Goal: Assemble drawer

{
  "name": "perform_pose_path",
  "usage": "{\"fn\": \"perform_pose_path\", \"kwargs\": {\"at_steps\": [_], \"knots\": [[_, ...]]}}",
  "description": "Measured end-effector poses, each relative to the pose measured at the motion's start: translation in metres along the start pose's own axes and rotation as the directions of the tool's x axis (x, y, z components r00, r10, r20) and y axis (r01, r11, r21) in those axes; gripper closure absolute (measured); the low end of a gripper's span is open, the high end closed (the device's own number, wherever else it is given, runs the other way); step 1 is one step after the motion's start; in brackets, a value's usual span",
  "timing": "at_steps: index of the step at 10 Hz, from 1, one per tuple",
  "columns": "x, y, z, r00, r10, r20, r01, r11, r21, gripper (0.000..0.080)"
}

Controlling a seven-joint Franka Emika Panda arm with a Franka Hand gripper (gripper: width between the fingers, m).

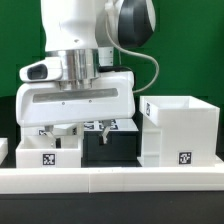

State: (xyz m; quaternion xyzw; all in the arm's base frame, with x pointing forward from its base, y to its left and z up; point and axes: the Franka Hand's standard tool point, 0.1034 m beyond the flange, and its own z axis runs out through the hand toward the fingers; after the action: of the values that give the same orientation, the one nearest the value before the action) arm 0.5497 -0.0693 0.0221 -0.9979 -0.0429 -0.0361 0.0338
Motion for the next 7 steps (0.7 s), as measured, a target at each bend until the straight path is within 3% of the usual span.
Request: {"fn": "perform_pose_path", "kwargs": {"at_steps": [2,5,7], "knots": [[-0.0071,0.0036,0.0112,1.0,-0.015,0.014,0.015,1.0,-0.001,0.0151],[-0.0089,0.0055,0.0153,1.0,-0.011,0.014,0.011,1.0,-0.005,0.0151],[-0.0086,0.0041,0.0154,1.0,-0.012,0.014,0.012,1.0,-0.004,0.041]]}}
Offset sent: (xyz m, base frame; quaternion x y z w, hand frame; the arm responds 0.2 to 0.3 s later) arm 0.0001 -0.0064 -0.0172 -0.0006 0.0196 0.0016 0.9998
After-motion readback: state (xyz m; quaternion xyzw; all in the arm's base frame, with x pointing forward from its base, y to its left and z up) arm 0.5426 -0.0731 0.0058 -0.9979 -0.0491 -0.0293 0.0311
